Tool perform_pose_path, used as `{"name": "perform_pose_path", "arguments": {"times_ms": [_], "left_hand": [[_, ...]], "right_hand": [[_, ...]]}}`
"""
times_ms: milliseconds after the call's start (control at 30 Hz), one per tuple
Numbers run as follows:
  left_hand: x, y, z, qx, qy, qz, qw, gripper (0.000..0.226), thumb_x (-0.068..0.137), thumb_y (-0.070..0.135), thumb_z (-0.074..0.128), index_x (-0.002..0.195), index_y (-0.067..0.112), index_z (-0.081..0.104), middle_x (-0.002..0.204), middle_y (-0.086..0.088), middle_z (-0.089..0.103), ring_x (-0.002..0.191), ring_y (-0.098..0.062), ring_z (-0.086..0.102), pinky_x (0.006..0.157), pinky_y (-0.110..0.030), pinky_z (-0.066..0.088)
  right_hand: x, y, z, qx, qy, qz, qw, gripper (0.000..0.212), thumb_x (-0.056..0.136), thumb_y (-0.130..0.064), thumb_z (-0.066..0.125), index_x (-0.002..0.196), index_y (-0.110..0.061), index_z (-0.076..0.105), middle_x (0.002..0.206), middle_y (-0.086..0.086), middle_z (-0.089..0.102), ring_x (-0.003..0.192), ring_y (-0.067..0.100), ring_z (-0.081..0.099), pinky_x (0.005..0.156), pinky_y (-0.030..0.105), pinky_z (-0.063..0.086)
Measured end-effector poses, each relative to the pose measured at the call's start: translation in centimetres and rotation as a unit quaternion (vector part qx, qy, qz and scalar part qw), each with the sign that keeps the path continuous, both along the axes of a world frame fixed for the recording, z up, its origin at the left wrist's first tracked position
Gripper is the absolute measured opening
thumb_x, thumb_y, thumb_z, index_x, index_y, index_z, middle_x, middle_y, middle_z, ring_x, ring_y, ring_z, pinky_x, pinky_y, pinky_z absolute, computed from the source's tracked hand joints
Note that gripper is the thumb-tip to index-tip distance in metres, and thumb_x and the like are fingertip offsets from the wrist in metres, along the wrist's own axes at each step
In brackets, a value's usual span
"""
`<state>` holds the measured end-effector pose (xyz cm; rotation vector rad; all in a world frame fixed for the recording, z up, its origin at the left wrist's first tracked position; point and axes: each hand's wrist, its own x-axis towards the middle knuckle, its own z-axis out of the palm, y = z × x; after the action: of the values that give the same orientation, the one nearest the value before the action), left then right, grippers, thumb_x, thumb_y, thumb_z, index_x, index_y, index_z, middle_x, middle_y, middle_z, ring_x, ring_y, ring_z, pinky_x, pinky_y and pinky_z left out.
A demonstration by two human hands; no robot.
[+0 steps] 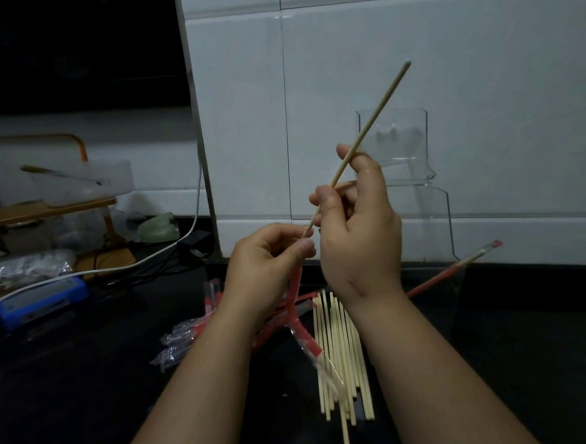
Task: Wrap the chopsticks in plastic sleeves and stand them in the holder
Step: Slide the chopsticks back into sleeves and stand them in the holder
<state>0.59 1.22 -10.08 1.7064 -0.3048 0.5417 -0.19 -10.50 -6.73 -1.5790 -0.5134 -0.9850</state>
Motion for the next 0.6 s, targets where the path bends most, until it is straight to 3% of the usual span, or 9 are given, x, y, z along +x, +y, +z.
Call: {"name": "perform_pose_path", "arguments": {"times_ms": [100, 200, 300, 467, 600], "left_hand": [[0.0, 0.1, 0.0, 0.011, -0.015, -0.003, 1.0, 0.011, 0.093, 0.015, 0.066, 0.1, 0.016, 0.074, 0.093, 0.001, 0.075, 0.092, -0.014, 0.07, 0.082, -0.036, 0.057], [0.0, 0.2, -0.1, 0.011, -0.022, 0.0, 1.0, 0.011, 0.093, 0.016, 0.066, 0.1, 0.017, 0.075, 0.094, 0.002, 0.075, 0.094, -0.016, 0.07, 0.087, -0.044, 0.057], [0.3, 0.4, -0.3, 0.009, -0.023, 0.013, 1.0, 0.009, 0.093, 0.016, 0.066, 0.095, 0.018, 0.075, 0.091, 0.002, 0.074, 0.093, -0.019, 0.069, 0.087, -0.046, 0.056], [0.4, 0.4, -0.4, 0.029, -0.014, 0.029, 0.999, 0.015, 0.091, 0.014, 0.068, 0.087, 0.027, 0.075, 0.083, 0.012, 0.072, 0.084, -0.004, 0.064, 0.075, -0.022, 0.049], [0.3, 0.4, -0.3, 0.038, -0.013, 0.034, 0.999, 0.014, 0.091, 0.016, 0.068, 0.09, 0.028, 0.075, 0.084, 0.014, 0.071, 0.083, -0.002, 0.063, 0.073, -0.019, 0.048]], "right_hand": [[-0.1, -0.1, 0.0, -0.014, 0.014, 0.003, 1.0, 0.047, 0.1, -0.018, 0.052, 0.143, -0.028, 0.037, 0.084, -0.004, 0.067, 0.077, 0.005, 0.064, 0.069, 0.019, 0.052], [-0.1, -0.3, 0.2, -0.023, 0.031, 0.028, 0.999, 0.039, 0.099, -0.018, 0.053, 0.135, -0.029, 0.043, 0.086, -0.005, 0.068, 0.077, 0.004, 0.065, 0.067, 0.014, 0.051], [-0.5, -0.2, 0.6, 0.017, 0.004, 0.019, 1.0, 0.043, 0.098, -0.016, 0.056, 0.137, -0.023, 0.041, 0.098, -0.005, 0.064, 0.073, 0.004, 0.062, 0.061, 0.012, 0.048], [-0.9, -1.1, 1.2, 0.063, -0.087, -0.069, 0.992, 0.063, 0.095, -0.002, 0.054, 0.15, -0.015, 0.025, 0.084, 0.001, 0.061, 0.072, 0.007, 0.061, 0.064, 0.008, 0.044], [-1.1, -1.4, 1.4, 0.056, -0.096, -0.072, 0.991, 0.073, 0.093, 0.0, 0.055, 0.154, -0.018, 0.018, 0.077, 0.002, 0.061, 0.07, 0.009, 0.061, 0.064, 0.008, 0.044]]}}
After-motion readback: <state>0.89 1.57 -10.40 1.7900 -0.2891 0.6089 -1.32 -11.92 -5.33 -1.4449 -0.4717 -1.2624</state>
